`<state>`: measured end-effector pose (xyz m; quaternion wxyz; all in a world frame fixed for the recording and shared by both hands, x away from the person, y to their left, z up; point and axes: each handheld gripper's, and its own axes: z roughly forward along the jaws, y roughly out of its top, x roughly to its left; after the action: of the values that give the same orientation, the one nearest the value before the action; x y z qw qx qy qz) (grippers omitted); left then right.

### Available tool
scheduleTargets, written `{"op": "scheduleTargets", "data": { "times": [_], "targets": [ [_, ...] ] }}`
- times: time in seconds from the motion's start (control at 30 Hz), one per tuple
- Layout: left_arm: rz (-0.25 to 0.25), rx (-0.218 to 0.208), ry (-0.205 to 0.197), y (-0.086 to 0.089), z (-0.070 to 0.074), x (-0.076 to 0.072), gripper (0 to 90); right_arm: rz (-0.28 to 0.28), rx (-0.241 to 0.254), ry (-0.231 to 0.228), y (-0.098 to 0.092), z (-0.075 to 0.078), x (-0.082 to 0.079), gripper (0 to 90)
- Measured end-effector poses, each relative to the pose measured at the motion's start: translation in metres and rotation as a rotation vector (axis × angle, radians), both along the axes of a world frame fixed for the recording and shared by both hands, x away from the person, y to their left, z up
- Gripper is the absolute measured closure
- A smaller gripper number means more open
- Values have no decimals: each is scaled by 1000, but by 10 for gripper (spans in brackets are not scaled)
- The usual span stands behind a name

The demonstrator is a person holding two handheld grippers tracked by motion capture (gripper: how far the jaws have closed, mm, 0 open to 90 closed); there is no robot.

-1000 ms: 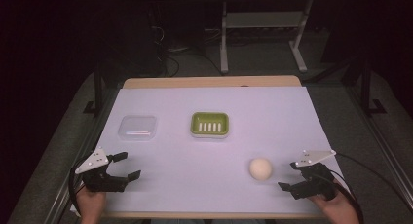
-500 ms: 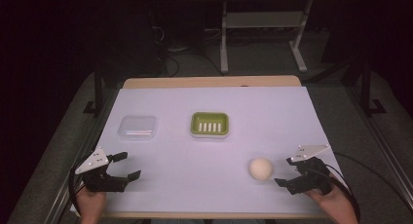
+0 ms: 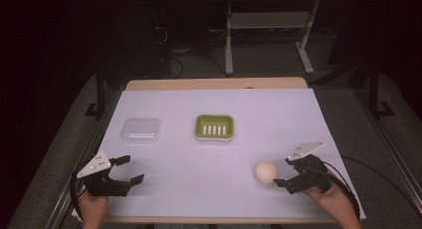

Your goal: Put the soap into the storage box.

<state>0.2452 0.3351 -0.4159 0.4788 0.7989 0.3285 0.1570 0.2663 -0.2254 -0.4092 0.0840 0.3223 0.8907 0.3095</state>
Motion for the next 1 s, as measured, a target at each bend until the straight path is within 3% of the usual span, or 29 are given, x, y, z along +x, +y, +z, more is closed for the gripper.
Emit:
{"op": "scheduleTargets", "data": {
  "times": [0.27,1.0],
  "targets": [
    [1,-4,-2,0,0,0,131,45,-28,11,18,0,9,157],
    [-4,-3,-3,-1,0,0,132,77,-79,62,39,-15,23,157]
  ]
}}
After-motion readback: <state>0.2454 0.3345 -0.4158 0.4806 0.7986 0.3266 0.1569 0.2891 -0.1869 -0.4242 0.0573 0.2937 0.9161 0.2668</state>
